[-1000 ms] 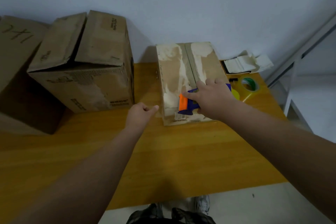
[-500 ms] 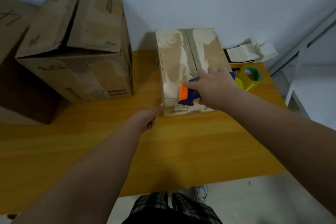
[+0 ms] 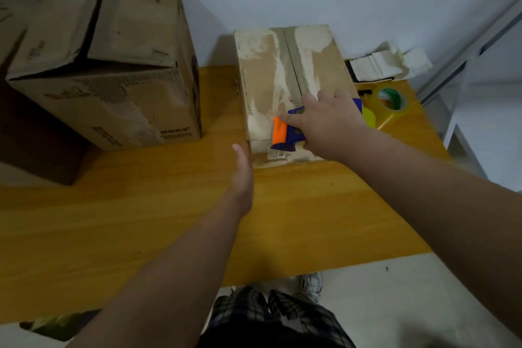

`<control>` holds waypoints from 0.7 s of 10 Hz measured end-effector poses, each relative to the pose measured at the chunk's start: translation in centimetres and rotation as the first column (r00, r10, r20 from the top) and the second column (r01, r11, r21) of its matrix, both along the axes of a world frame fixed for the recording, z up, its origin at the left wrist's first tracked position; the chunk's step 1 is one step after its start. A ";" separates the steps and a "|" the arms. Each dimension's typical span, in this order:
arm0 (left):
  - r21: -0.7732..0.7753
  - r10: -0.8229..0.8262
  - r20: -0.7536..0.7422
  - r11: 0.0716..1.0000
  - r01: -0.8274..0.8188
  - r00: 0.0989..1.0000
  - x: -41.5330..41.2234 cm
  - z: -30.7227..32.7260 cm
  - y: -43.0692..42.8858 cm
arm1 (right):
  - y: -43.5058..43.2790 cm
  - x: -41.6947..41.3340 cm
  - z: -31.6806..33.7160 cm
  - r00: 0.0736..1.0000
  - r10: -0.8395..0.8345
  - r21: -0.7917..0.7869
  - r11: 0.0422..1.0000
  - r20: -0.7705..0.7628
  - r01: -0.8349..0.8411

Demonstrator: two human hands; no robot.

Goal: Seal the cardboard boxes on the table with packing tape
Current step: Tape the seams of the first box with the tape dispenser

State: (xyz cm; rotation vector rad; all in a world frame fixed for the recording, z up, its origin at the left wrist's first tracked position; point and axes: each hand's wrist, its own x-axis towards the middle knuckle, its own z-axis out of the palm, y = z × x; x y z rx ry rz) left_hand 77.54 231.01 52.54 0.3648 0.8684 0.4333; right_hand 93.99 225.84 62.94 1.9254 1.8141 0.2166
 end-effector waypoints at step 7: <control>0.356 0.337 -0.799 -0.401 0.844 0.498 1.4 -1.2 6.9 | 0.3 0.1 0.1 1.000 -0.004 0.010 1.000 -0.005 0.004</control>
